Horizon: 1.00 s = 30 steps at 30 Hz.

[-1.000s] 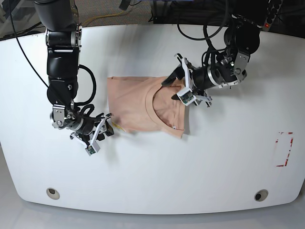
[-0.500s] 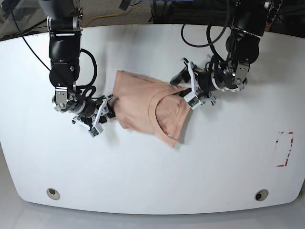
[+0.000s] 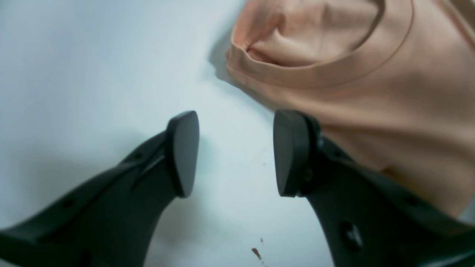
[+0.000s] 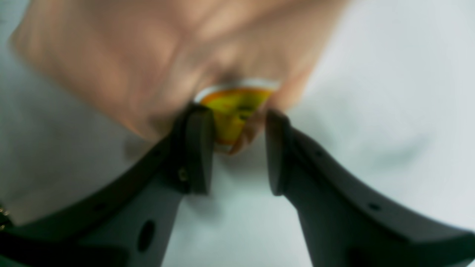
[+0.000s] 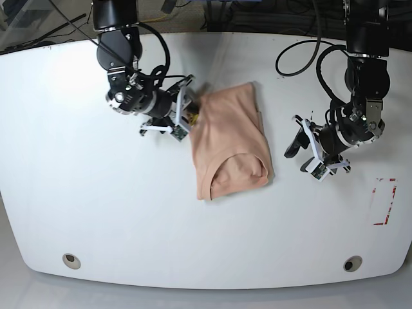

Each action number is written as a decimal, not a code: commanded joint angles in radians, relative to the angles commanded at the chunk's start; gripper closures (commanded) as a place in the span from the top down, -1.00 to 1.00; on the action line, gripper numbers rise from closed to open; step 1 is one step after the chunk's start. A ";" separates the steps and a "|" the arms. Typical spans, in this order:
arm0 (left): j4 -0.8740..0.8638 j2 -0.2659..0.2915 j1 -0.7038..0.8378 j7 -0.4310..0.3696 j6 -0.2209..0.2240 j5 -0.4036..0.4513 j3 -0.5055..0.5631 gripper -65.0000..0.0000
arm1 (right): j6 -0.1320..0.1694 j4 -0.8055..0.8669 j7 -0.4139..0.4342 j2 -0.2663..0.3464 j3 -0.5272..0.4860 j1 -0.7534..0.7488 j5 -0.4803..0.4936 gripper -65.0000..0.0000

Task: Fold the T-shirt properly

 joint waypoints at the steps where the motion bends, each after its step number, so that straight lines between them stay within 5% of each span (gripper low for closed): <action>1: 0.008 0.003 0.003 0.000 0.000 0.000 0.000 -0.09 | 0.000 -0.002 -0.008 -0.025 -0.023 -0.002 0.000 -0.33; 7: 0.009 0.072 0.025 0.000 0.000 0.003 0.002 -0.08 | 0.000 0.005 -0.029 -0.078 -0.101 -0.002 0.000 -0.33; 12: 0.008 0.100 0.031 0.000 0.022 0.005 0.006 -0.08 | 0.000 0.077 -0.034 -0.048 -0.040 -0.008 0.009 -0.33; 18: -0.011 0.118 0.071 -0.002 0.050 0.005 0.051 -0.08 | 0.000 0.256 -0.137 -0.028 0.028 -0.040 0.014 -0.33; 21: -0.026 0.118 0.086 -0.002 0.050 0.005 0.051 -0.08 | 0.000 0.290 -0.150 -0.035 0.028 -0.044 0.080 -0.33; 30: -0.021 0.114 0.152 -0.003 0.047 0.003 -0.018 -0.09 | 0.000 0.167 -0.144 -0.161 -0.006 -0.011 0.160 -0.33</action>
